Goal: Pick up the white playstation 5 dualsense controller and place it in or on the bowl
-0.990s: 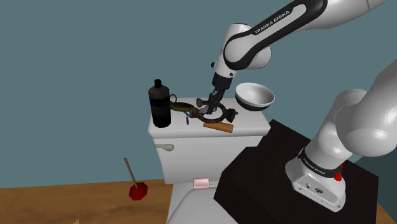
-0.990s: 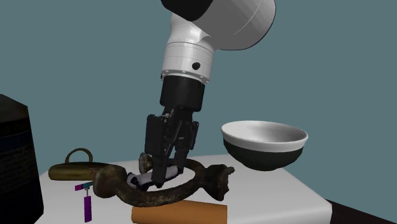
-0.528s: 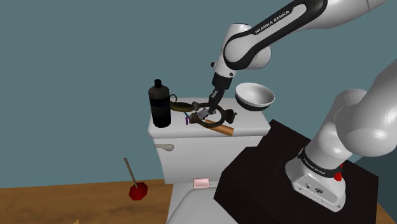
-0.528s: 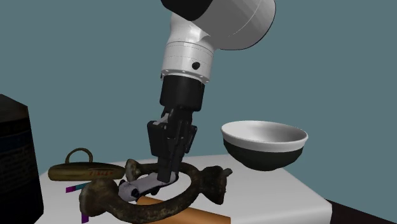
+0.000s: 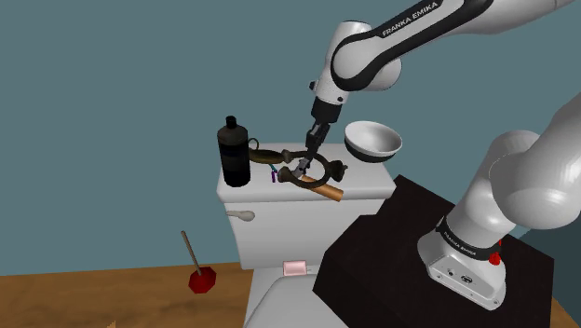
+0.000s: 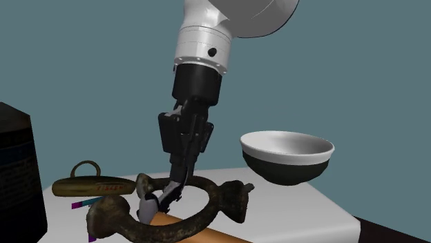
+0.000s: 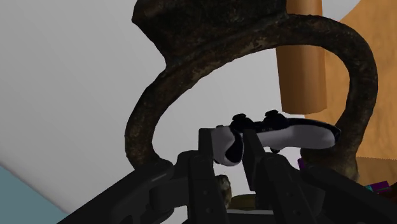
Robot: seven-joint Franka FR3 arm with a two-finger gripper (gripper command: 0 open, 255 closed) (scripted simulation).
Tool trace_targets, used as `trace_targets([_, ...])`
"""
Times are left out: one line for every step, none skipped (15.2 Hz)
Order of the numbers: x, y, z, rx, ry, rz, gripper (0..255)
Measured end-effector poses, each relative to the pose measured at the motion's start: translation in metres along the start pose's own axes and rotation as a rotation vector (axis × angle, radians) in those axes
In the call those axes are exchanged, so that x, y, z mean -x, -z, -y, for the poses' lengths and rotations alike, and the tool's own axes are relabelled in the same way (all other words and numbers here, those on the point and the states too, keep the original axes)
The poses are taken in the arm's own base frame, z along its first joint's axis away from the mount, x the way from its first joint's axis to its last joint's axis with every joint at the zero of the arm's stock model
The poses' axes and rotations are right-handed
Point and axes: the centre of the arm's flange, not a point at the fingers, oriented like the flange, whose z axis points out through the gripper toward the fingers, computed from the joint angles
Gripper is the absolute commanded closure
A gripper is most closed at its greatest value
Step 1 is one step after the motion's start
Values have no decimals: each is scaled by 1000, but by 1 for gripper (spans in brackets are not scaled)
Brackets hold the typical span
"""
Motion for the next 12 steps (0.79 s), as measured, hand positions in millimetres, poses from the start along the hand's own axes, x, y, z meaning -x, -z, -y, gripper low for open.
trace_targets([1,5,2,0,0,0,255])
trace_targets([0,9,2,0,0,0,255])
trace_targets([0,14,4,0,0,0,255])
trace_targets([-1,19,4,0,0,0,255])
trace_targets([-1,24,6,0,0,0,255])
trace_targets([-3,30,7,0,0,0,255])
trace_targets([-2,36,9,0,0,0,255])
trace_targets([-3,41,11,0,0,0,255])
trace_targets([-3,46,12,0,0,0,255])
trace_targets([-3,51,13,0,0,0,255])
trace_targets([-3,56,15,0,0,0,255])
trace_targets([-3,61,16,0,0,0,255])
